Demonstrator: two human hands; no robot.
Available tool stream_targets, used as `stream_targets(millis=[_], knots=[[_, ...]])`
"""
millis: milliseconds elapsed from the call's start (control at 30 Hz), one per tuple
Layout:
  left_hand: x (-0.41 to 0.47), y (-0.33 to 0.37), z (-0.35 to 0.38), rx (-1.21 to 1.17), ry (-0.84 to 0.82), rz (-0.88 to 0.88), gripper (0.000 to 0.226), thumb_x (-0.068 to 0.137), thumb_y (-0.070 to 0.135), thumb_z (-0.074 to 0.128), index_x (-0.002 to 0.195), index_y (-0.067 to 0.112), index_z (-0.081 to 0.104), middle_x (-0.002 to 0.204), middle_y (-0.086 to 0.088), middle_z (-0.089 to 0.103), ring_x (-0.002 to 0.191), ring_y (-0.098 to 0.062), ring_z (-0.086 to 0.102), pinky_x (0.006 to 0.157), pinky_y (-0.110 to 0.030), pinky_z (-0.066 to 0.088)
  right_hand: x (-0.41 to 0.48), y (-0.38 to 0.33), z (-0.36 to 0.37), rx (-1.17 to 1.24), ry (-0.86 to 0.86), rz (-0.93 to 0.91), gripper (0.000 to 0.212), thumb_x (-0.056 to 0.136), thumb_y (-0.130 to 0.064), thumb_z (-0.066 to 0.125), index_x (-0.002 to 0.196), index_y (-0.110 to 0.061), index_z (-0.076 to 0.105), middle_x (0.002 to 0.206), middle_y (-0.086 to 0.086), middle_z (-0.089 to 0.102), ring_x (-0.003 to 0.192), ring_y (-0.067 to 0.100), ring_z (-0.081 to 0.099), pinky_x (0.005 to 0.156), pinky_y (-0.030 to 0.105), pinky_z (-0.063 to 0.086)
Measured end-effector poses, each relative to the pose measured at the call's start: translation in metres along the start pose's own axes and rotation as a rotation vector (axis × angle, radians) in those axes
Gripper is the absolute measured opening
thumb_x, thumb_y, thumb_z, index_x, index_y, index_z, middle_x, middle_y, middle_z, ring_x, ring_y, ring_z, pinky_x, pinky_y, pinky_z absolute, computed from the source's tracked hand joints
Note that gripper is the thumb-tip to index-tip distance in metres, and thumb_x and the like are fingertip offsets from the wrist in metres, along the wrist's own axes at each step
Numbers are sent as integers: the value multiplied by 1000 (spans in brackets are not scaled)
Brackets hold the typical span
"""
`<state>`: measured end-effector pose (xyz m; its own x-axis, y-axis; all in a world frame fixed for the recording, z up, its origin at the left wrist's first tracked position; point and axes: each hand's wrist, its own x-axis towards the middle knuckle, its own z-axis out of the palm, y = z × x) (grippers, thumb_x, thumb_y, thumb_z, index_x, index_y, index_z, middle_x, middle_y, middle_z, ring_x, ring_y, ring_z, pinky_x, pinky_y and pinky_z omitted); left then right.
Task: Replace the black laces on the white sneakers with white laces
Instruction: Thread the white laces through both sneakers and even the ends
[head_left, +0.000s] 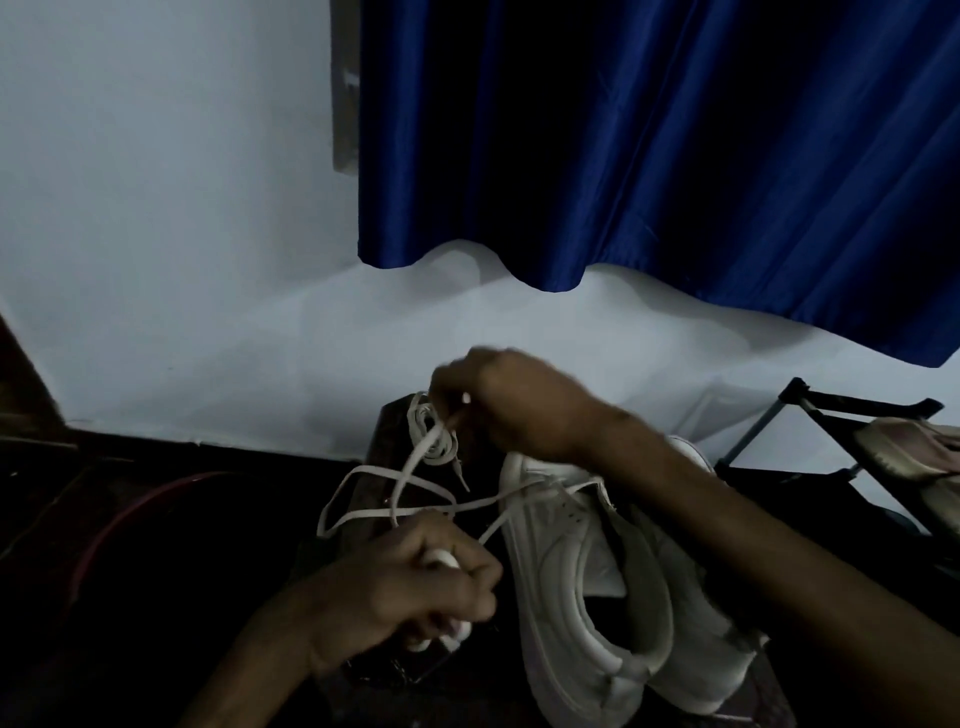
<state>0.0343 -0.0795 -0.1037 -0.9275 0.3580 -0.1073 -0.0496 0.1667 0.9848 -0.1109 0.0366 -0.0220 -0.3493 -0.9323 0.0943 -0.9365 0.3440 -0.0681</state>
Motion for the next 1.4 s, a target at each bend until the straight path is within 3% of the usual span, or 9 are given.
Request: stream_targets(millis=[167, 400, 667, 800, 900, 1000, 1133, 1300, 1400], knots=[[10, -1, 18, 817, 192, 152, 28, 76, 40, 56, 70, 13, 51, 65, -1, 60, 64, -13, 56, 54, -17, 34, -29, 15, -28, 226, 350, 170, 5, 86, -16, 73, 89, -20, 71, 86, -11, 67, 77, 6, 56, 69, 10, 40], [13, -6, 17, 1105, 297, 256, 37, 71, 61, 57, 100, 39, 50, 107, 20, 54, 89, 0, 58, 65, -11, 39, -80, 25, -2, 332, 523, 323, 15, 87, -13, 72, 94, -26, 75, 88, -14, 71, 79, 10, 62, 71, 19, 46], [20, 21, 25, 906, 755, 692, 20, 93, 19, 52, 83, 14, 69, 89, 6, 63, 80, -16, 64, 65, -32, 51, -101, 31, 4, 412, 643, 414, 22, 81, -16, 78, 96, -30, 70, 79, -17, 71, 82, 7, 65, 75, 7, 40], [65, 41, 21, 633, 877, 470, 27, 101, 26, 46, 111, 19, 69, 104, 15, 67, 100, -8, 64, 82, -31, 52, -95, 19, 6, 397, 701, 344, 20, 80, -14, 80, 95, -23, 70, 79, -14, 71, 81, 5, 66, 77, 10, 48], [87, 42, 22, 300, 743, 308, 24, 102, 27, 52, 95, 19, 74, 75, 13, 71, 67, -2, 64, 66, -19, 51, -94, 16, 10, 344, 717, 335, 14, 82, -23, 76, 92, -26, 67, 79, -15, 67, 78, 12, 63, 71, 38, 57], [93, 39, 23, 49, 650, 261, 22, 96, 22, 58, 83, 16, 75, 55, 0, 58, 46, -12, 45, 47, -19, 38, -98, 19, 11, 367, 677, 401, 12, 83, -29, 74, 91, -28, 66, 79, -14, 66, 78, 12, 62, 68, 42, 56], [99, 30, 21, 46, 613, 262, 20, 87, 34, 63, 78, 22, 76, 68, -1, 66, 65, -14, 62, 65, -18, 48, -113, 25, -1, 317, 523, 597, 15, 84, -46, 67, 92, -33, 65, 82, -16, 67, 75, 2, 61, 70, 35, 54], [101, 16, 30, 119, 624, 260, 12, 91, 30, 67, 82, 24, 72, 76, 8, 72, 75, -8, 67, 72, -31, 54, -127, 17, -13, 270, -82, 732, 49, 73, -77, 51, 96, -35, 64, 86, -14, 68, 81, 1, 62, 77, 30, 54], [100, 15, 37, 133, 658, 300, 11, 93, 22, 64, 83, 20, 68, 77, 7, 72, 78, -7, 69, 73, -34, 55, -130, 10, -11, 294, -115, 776, 43, 78, -72, 56, 103, -36, 55, 91, -15, 66, 86, 1, 61, 82, 30, 53]])
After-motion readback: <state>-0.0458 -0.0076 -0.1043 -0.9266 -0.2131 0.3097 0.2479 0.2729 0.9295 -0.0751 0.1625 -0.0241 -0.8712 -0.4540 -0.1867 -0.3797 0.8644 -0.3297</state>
